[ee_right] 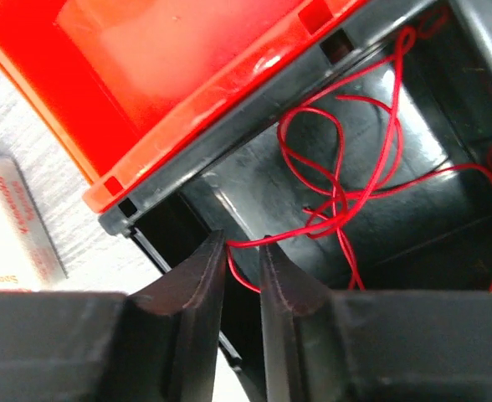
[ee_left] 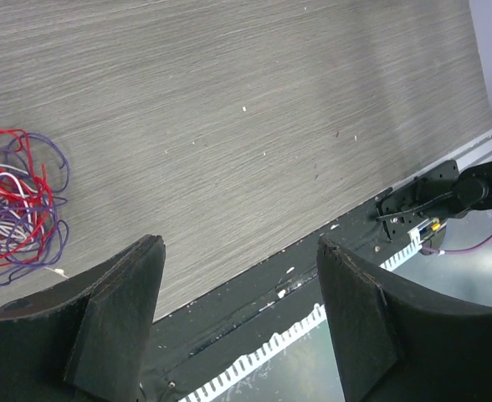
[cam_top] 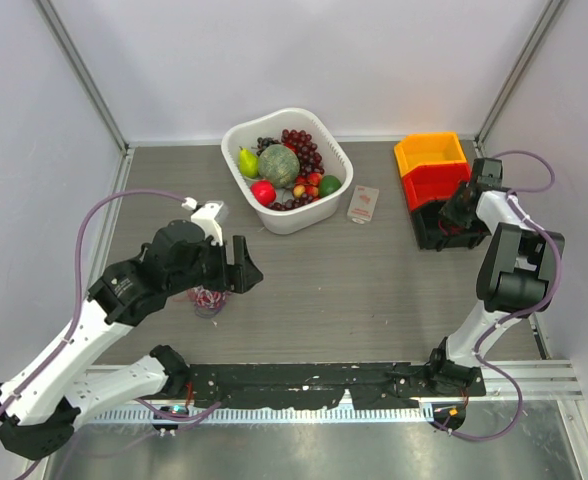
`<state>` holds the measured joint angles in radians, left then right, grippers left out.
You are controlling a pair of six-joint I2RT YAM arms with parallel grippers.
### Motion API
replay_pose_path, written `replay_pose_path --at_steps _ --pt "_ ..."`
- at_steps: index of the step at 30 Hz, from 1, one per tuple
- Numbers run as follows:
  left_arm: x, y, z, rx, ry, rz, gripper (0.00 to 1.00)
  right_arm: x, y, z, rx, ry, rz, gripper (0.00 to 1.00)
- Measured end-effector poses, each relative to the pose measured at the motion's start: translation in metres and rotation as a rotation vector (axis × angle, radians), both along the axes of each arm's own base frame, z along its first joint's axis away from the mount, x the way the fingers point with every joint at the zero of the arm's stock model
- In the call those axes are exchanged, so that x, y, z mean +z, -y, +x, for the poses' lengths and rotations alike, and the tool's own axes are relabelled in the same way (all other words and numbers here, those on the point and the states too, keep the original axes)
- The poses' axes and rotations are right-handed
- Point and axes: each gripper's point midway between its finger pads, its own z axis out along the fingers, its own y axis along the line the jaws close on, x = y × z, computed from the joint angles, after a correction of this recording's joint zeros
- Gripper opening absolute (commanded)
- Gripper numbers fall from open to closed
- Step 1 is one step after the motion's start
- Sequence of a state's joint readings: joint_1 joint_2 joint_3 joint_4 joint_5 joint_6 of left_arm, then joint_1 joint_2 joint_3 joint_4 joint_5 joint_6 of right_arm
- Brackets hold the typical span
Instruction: Untangle the cables
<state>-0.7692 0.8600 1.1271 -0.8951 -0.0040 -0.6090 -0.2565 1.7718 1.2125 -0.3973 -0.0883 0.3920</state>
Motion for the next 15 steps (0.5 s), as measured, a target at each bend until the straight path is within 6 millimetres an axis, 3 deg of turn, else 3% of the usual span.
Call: replay_pose_path --at_steps 5,7,15 --pt "-0.003 -0.005 0.005 0.061 -0.010 0.003 0.81 0.008 0.007 -0.016 -0.036 -0.066 -0.051 0.52" --pt "-0.008 -0.006 0.008 0.084 -0.023 0.022 0.81 0.018 0.007 -0.027 -0.046 -0.082 -0.076 0.55" --pt "-0.048 -0.006 0.022 0.143 -0.134 0.169 0.86 0.108 0.000 -0.063 -0.064 0.047 -0.207 0.60"
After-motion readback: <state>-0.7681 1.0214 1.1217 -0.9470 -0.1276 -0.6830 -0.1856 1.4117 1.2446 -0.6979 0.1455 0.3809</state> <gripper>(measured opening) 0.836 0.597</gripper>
